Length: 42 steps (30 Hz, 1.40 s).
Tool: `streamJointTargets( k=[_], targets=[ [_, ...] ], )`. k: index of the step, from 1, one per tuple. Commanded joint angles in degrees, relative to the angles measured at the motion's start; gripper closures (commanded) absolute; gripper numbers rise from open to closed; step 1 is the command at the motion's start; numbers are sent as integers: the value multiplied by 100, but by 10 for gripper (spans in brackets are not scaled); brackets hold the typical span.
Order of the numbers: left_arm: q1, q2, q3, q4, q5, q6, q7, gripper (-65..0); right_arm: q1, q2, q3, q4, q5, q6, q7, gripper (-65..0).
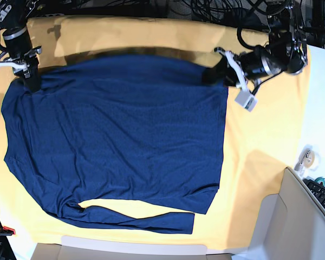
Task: Fold the T-shirt properly
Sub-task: 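Lift the shoulder edge with both grippers and pull toward the arms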
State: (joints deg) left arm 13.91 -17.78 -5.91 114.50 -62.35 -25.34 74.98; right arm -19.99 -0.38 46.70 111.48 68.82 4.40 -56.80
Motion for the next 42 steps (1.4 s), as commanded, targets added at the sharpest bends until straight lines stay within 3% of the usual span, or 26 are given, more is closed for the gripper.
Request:
streamJointTargets(
  k=[1, 10, 15, 20, 25, 30, 34, 42],
  targets=[
    [-174, -55, -37, 80, -135, -20, -74, 0, 96, 16, 12, 91, 41, 74, 49, 0],
    [-833, -37, -29, -351, -91, -20, -100, 0, 526, 7, 12, 74, -442, 74, 58, 0],
    [-851, -55, 33, -1608, -82, -20, -100, -1, 526, -45, -41, -471, -1049, 74, 58, 0],
    [-868, -169, 33, -2408, -82, -20, -109, -8, 535, -63, -41, -911, -1198, 74, 40, 0],
    [-1053, -196, 15, -2408, -99, -20, -56, -54, 535, -45, -41, -946, -1198, 74, 22, 0],
    [-1062, -196, -29, -1599, -126, -28, -83, 0, 632, -36, -15, -621, -1154, 118, 22, 0],
    [-1193, -196, -37, -834, -126, -28, -109, 0, 808, -36, -24, -260, -1154, 118, 14, 0],
    [-1378, -196, -20, -1379, -73, -28, -469, 0, 1019, -36, -41, -577, -1207, 118, 14, 0]
  ],
)
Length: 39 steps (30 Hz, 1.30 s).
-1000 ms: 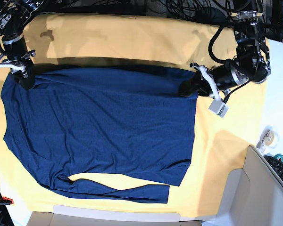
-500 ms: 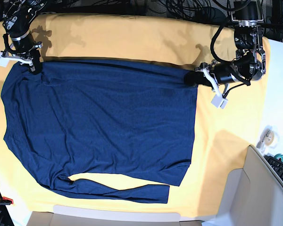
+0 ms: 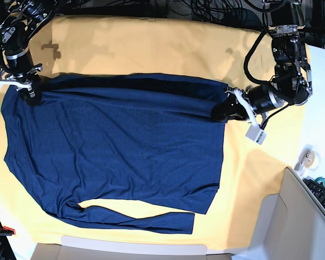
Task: Fold the T-shirt properly
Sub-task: 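Lift the shoulder edge with both grippers and pull toward the arms, then lower the held shoulder edge back onto the cloth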
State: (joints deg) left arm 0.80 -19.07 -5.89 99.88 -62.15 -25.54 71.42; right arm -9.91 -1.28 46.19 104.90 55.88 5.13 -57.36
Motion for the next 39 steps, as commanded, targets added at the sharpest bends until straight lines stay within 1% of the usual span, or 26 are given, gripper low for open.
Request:
streamJointTargets(
  k=[1, 4, 6, 9, 11, 12, 13, 16, 18, 20, 25, 39],
  targets=[
    [-67, -119, -4, -93, -93, -9, -184, 0, 11, 62, 9, -16, 87, 46, 70, 0],
    [-67, -260, 40, -603, -93, -9, -342, 0, 2, 167, -8, -306, 78, 46, 70, 0],
    [-67, -260, 40, -928, -93, -9, -351, 0, -7, 203, -79, -534, 78, 46, 70, 0],
    [-67, -260, 40, -1262, -93, -9, -307, -1, -15, 396, -211, -842, 78, 46, 70, 0],
    [-67, -260, 40, -1306, -40, -9, -307, -27, -24, 510, -404, -930, 78, 46, 70, 0],
    [-58, -260, 48, -1306, 39, -9, -298, -52, -24, 554, -492, -947, 78, 46, 70, 0],
    [-58, -260, 92, -1306, 110, -17, -298, -81, -24, 572, -589, -947, 78, 46, 70, 0],
    [-58, -260, 215, -1289, 268, -17, -298, -139, -33, 607, -747, -956, 105, 46, 70, 0],
    [-58, -260, 242, -1289, 303, -17, -298, -151, -33, 607, -808, -956, 113, 46, 62, 0],
    [-58, -260, 242, -1289, 303, -17, -298, -152, -33, 607, -817, -956, 122, 46, 44, 0],
    [-58, -260, 242, -1289, 303, -17, -298, -153, 11, 589, -773, -956, 131, 46, -404, 0],
    [-58, -260, 242, -1289, 303, -17, -298, -153, -130, 563, -800, -983, 122, 54, -422, 0]
  ],
)
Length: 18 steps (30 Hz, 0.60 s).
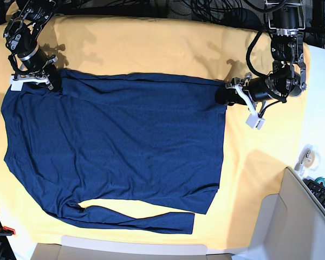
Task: Fold the T-shirt properly
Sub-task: 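Lower the held shoulder edge back onto the cloth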
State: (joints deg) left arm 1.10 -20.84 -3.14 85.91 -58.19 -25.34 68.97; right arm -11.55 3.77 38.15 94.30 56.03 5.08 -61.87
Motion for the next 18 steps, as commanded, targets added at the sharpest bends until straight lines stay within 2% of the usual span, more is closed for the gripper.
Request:
streamJointTargets(
  k=[1, 3, 5, 7, 9, 11, 18],
  targets=[
    [-88, -83, -34, 108, -93, -37, -53, -153, 34, 58, 5, 78, 107, 59, 11, 0],
    [-88, -83, -34, 108, -93, -37, -53, -153, 34, 58, 5, 69, 89, 59, -121, 0],
    [-88, -83, -34, 108, -93, -37, -53, -153, 34, 49, 5, -63, 107, 243, -165, -13],
    [-88, -83, -34, 108, -93, -37, -53, -154, 43, 49, 5, -265, 116, 490, -191, -83],
    [-88, -83, -34, 108, -93, -37, -53, -154, 78, 49, 40, -362, 116, 498, -376, -172],
    [-88, -83, -34, 108, -93, -37, -53, -154, 69, 49, 40, -344, 116, 498, -420, -229],
    [-88, -92, -78, 170, -119, -37, -53, -154, 34, 93, 40, -318, 116, 507, -446, -227]
  ],
)
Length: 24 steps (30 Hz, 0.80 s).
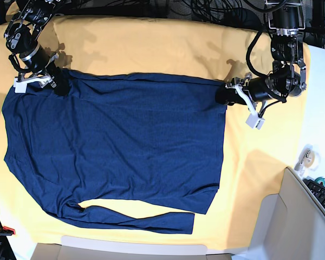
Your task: Fold the T-shirt properly
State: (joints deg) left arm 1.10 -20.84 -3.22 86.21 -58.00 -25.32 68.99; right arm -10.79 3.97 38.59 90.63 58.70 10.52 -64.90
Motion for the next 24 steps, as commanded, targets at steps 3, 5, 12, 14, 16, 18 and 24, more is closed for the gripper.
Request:
streamJointTargets(
  k=[3, 5, 12, 14, 16, 18, 24],
  targets=[
    [-88, -145, -78, 385, -121, -39, 6, -155, -192, 126, 5, 128, -151, -37, -143, -227],
    [-88, -197, -95, 499, -148, -39, 217, -156, -341, 214, 5, 357, -177, -46, -116, -227],
    [-88, -197, -95, 658, -148, -39, 314, -156, -781, 241, 348, 770, -204, -63, -107, -227],
    [-88, -197, -95, 658, -148, -39, 314, -156, -860, 241, 515, 779, -195, -63, -116, -227],
    [-88, -197, -95, 658, -148, -39, 314, -156, -886, 241, 708, 779, -186, -63, -143, -227],
    [-18, -197, -95, 658, -148, -39, 314, -156, -895, 241, 902, 779, -186, -63, -151, -227],
    [17, -197, -95, 658, -148, -39, 305, -156, -798, 452, 1042, 779, -151, -63, -151, -227]
  ],
)
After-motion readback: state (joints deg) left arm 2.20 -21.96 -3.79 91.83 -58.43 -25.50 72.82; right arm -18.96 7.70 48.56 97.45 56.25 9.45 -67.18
